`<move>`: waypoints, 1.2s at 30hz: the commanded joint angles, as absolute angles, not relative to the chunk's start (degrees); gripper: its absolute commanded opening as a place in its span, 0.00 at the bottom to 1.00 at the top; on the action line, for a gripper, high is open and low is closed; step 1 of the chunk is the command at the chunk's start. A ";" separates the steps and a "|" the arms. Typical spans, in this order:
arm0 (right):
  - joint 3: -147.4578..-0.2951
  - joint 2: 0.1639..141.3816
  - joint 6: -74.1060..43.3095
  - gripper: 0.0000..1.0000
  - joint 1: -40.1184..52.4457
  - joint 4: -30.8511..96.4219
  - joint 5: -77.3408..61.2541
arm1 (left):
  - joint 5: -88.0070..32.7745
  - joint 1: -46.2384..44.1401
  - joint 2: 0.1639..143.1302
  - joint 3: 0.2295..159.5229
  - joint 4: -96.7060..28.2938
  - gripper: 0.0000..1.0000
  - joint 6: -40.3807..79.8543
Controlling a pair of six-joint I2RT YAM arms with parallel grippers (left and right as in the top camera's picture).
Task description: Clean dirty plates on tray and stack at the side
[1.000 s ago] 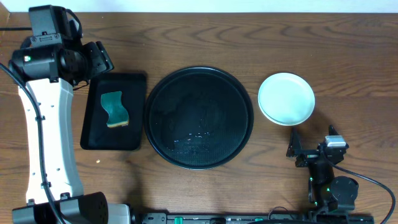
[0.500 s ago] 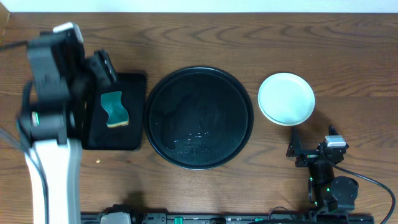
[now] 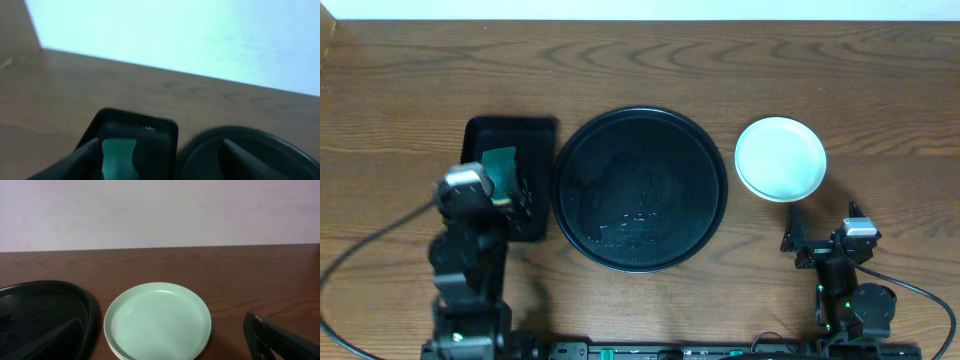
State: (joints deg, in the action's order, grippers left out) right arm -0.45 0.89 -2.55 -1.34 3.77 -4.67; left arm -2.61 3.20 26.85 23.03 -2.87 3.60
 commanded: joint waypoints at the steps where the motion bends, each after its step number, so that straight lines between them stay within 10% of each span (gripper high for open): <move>1: -0.32 0.51 -3.14 0.99 -0.60 3.92 -4.54 | -2.11 1.89 19.92 15.55 1.04 0.75 -2.28; 36: -0.32 0.54 -3.14 0.99 -0.60 3.92 -4.54 | 1.56 1.56 1.10 0.23 -4.10 0.74 -7.70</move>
